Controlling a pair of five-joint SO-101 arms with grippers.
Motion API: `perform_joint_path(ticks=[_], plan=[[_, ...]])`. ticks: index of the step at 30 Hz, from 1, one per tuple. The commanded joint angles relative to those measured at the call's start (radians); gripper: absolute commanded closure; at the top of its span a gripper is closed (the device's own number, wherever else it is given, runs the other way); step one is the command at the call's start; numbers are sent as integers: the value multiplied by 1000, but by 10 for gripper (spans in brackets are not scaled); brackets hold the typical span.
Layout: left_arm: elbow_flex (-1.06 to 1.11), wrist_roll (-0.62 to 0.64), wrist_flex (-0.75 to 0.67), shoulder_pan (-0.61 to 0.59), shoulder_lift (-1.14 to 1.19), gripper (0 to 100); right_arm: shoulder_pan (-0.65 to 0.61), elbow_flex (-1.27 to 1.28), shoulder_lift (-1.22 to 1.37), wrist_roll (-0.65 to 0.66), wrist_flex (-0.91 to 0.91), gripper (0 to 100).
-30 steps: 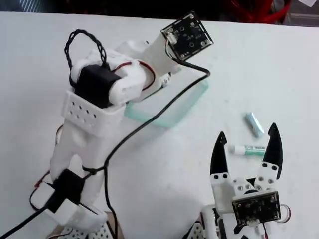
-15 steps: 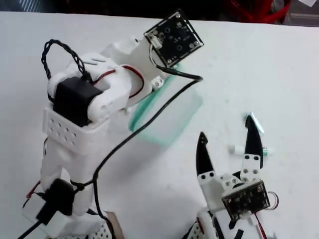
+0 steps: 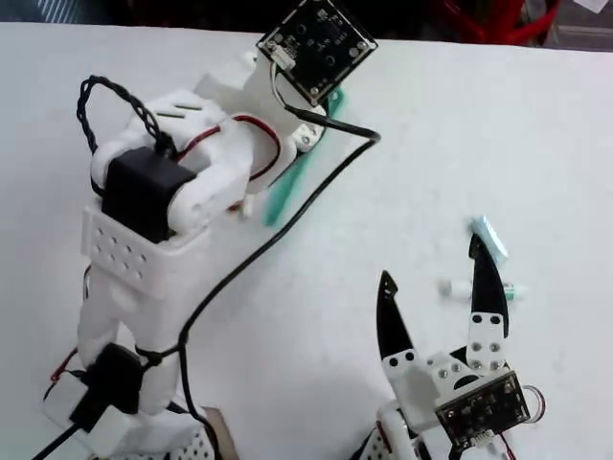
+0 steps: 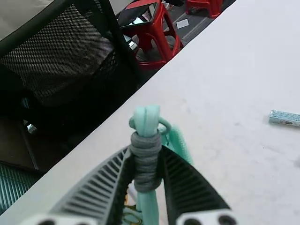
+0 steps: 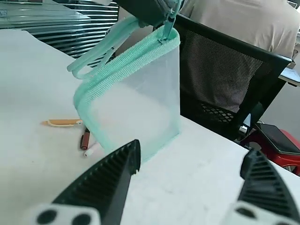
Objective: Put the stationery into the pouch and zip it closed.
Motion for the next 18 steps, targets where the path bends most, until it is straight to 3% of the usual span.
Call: perform_joint_path(ticks=[1,6,10,18], plan=[[-40,12,-28,7,-21,936,-5,2,-1,-5,2,662],[-40,23,-23,7,-21,936,-7,2,-1,-11,1,662],[-37,103,-43,8,-21,936,-22,-12,-1,-12,-1,662],[-68,137,-94,51,70,936,-266,-104,2,-87,-1,660]])
